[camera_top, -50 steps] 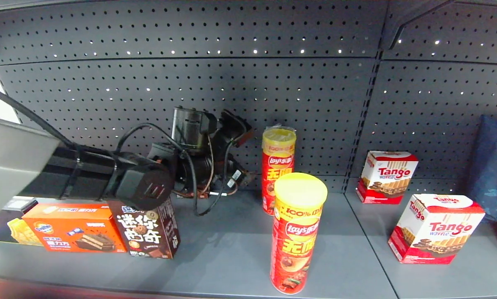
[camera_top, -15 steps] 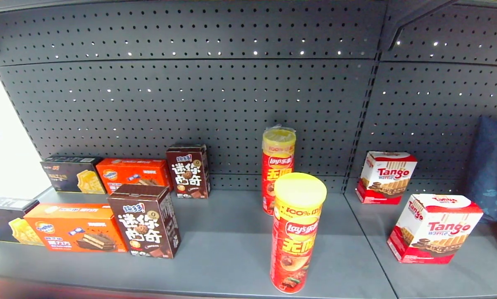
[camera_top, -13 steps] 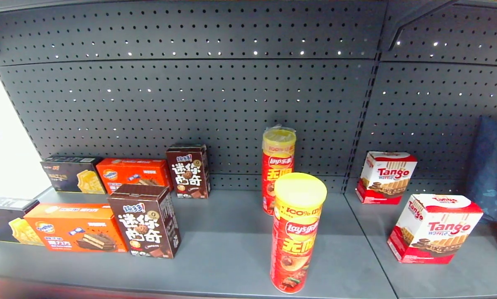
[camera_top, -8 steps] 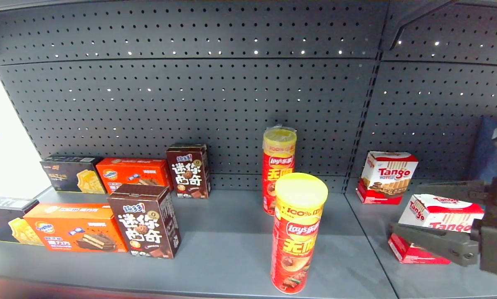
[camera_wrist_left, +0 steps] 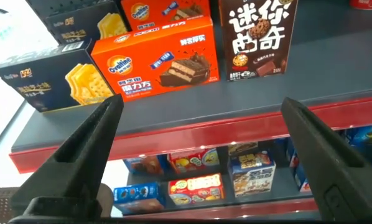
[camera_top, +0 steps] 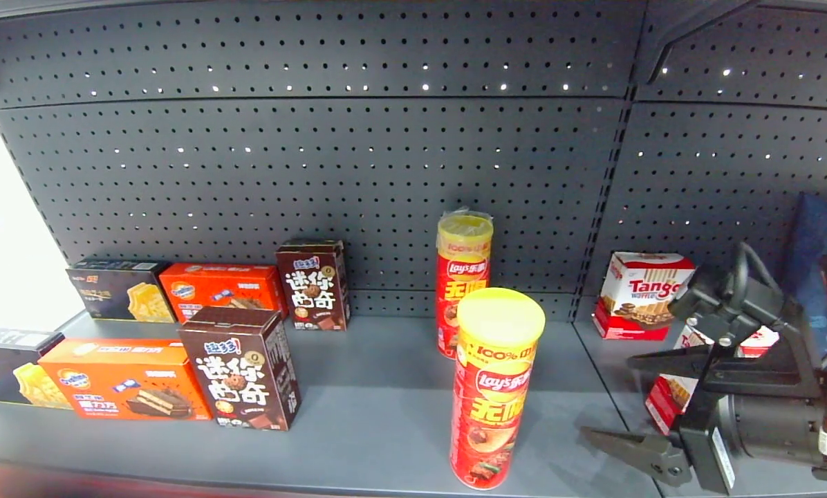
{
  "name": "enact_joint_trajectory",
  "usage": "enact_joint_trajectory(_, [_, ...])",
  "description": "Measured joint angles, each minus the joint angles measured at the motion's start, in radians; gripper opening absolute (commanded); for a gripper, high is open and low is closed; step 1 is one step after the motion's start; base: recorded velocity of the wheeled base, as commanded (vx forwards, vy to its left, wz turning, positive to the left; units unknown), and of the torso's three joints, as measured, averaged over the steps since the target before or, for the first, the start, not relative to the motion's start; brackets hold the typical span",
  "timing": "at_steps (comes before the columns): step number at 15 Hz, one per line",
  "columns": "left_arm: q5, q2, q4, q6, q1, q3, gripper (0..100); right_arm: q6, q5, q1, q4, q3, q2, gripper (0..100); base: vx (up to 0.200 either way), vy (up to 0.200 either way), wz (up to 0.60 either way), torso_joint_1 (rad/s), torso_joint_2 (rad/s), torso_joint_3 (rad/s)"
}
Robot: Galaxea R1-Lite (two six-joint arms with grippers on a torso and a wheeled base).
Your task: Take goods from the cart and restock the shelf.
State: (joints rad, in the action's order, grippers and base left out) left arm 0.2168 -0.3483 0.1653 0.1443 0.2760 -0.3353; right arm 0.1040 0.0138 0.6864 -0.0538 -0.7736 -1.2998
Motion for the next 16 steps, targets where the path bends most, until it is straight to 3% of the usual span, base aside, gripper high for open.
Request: enact_joint_trajectory(16, [-0.002,-0.003,0.0,-0.006,0.025,0.005,100,-0.022,-0.072,0.013,0.004,-0.115,-0.26,100,0.0,0.0,0.0,0.0,0.0,0.0])
